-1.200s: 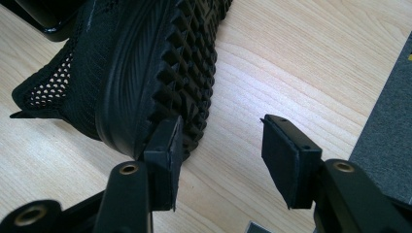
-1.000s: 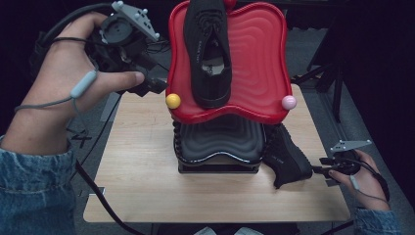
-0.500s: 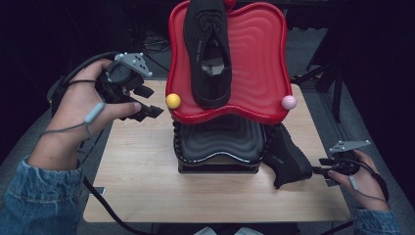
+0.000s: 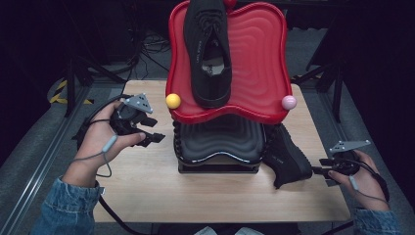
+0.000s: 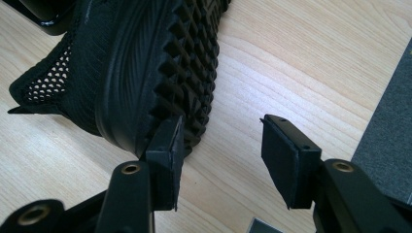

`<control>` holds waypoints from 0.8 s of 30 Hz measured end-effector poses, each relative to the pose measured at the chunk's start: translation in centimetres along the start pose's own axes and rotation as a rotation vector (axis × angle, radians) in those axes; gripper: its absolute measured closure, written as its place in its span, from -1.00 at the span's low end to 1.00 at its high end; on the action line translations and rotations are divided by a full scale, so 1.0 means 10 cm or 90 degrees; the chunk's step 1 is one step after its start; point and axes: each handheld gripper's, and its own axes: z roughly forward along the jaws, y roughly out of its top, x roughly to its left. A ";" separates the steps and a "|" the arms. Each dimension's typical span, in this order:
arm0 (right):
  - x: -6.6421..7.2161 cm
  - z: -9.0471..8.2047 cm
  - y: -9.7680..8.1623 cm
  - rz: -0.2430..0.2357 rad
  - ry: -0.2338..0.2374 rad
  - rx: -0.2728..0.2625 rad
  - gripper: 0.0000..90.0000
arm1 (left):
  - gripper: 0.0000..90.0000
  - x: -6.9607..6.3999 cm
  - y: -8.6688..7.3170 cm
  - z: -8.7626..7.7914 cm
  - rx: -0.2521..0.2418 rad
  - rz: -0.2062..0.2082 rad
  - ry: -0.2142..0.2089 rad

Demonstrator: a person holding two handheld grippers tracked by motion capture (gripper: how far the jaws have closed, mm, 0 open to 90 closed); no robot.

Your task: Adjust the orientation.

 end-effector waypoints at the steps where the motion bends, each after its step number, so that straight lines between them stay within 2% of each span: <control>1: 0.00 0.00 0.00 0.000 0.000 0.000 0.14 | 0.00 0.01 -0.04 0.05 0.001 -0.003 -0.003; 3: 0.00 0.00 0.00 0.002 0.000 -0.002 0.15 | 0.00 0.03 -0.14 0.18 0.006 -0.017 -0.017; 6: -0.01 -0.02 0.00 0.000 -0.002 0.000 0.15 | -0.01 0.04 -0.21 0.27 0.015 -0.015 -0.025; 9: -0.01 -0.02 0.00 -0.002 -0.002 0.000 0.15 | -0.01 0.05 -0.31 0.38 0.007 -0.031 -0.047; 15: -0.05 -0.11 0.01 0.003 -0.008 -0.008 0.20 | -0.01 0.05 -0.47 0.57 0.018 -0.040 -0.038; 17: -0.05 -0.15 0.02 -0.001 -0.010 -0.012 0.24 | -0.01 0.05 -0.53 0.65 0.024 -0.052 -0.028; 19: -0.05 -0.17 0.02 -0.002 -0.010 -0.012 0.27 | -0.03 0.06 -0.59 0.78 0.048 -0.062 -0.003; 20: -0.03 -0.17 0.03 0.008 -0.008 -0.019 0.28 | -0.03 0.07 -0.61 0.83 0.059 -0.065 0.004; 22: -0.01 -0.17 0.04 0.008 -0.001 -0.023 0.34 | -0.02 0.09 -0.65 0.91 0.075 -0.072 0.006; 24: 0.01 -0.18 0.06 0.005 0.001 -0.021 0.39 | -0.01 0.09 -0.67 0.94 0.073 -0.075 0.004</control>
